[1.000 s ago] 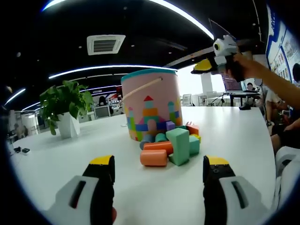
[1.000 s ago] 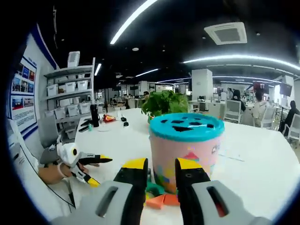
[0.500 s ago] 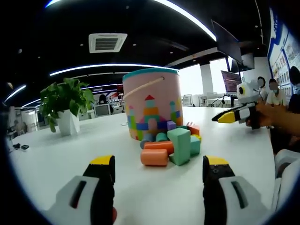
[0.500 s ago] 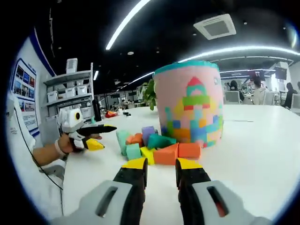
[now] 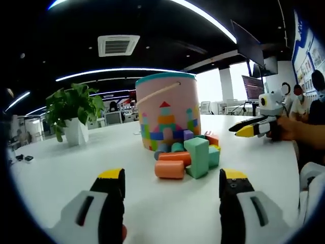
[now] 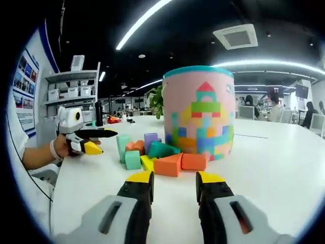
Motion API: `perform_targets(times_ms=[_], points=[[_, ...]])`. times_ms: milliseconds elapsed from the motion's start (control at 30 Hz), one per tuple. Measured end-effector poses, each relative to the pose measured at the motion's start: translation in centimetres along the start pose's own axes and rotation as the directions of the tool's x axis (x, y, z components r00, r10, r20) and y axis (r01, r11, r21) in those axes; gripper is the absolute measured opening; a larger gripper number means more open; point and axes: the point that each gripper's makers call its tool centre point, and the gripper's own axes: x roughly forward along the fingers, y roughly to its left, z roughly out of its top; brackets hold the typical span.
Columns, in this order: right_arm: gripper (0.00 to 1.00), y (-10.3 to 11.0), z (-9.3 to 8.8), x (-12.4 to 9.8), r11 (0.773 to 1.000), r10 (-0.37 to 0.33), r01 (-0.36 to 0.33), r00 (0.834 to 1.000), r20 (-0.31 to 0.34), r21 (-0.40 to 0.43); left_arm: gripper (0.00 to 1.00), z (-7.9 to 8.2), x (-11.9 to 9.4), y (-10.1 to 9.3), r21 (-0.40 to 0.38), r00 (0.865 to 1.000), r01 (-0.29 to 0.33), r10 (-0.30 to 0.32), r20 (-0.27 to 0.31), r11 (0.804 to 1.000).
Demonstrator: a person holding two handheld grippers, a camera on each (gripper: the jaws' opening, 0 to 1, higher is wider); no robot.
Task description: Arrange the toys in the designated storage area by placing each visible toy with the group until no toy remains scattered across the table.
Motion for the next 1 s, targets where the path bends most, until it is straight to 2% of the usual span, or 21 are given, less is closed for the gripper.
perform_targets(times_ms=[267,333,500,600,667,733,800,1000], points=[[0.35,-2.7,-0.7,1.4,0.997,-0.026,0.022,0.998,-0.054,-0.071,0.77,0.1,-0.1,0.1,-0.016,1.0,0.011,-0.011,0.011,1.0],[0.36,-2.7,-0.9,1.9,0.991,0.029,-0.039,0.996,-0.081,-0.128,0.77,0.1,-0.1,0.0,-0.016,1.0,0.018,-0.018,0.014,1.0],[0.36,-3.8,-0.8,3.2,0.985,0.06,-0.073,0.995,-0.084,-0.158,0.77,0.1,-0.1,0.0,-0.007,1.0,0.021,-0.021,0.014,1.0],[0.36,-3.3,-0.2,4.3,0.982,0.132,-0.14,0.989,-0.063,-0.131,0.77,0.0,0.0,-0.1,0.0,1.0,0.018,-0.018,0.007,1.0],[0.36,-3.2,-0.2,4.8,0.977,0.149,-0.157,0.987,-0.068,-0.143,0.77,-0.1,0.0,-0.1,0.007,1.0,0.018,-0.018,0.002,1.0],[0.36,-2.5,-0.2,5.5,0.965,0.192,-0.203,0.978,-0.078,-0.165,0.76,-0.1,0.1,-0.2,0.016,1.0,0.017,-0.017,-0.004,1.0],[0.36,-2.2,-0.2,5.9,0.96,0.208,-0.219,0.975,-0.079,-0.176,0.76,-0.2,0.1,-0.1,0.02,1.0,0.012,-0.012,-0.007,1.0],[0.36,-2.5,-0.1,6.8,0.955,0.19,-0.205,0.978,-0.088,-0.216,0.76,-0.2,0.2,-0.3,0.019,1.0,0.02,-0.02,-0.006,1.0]])
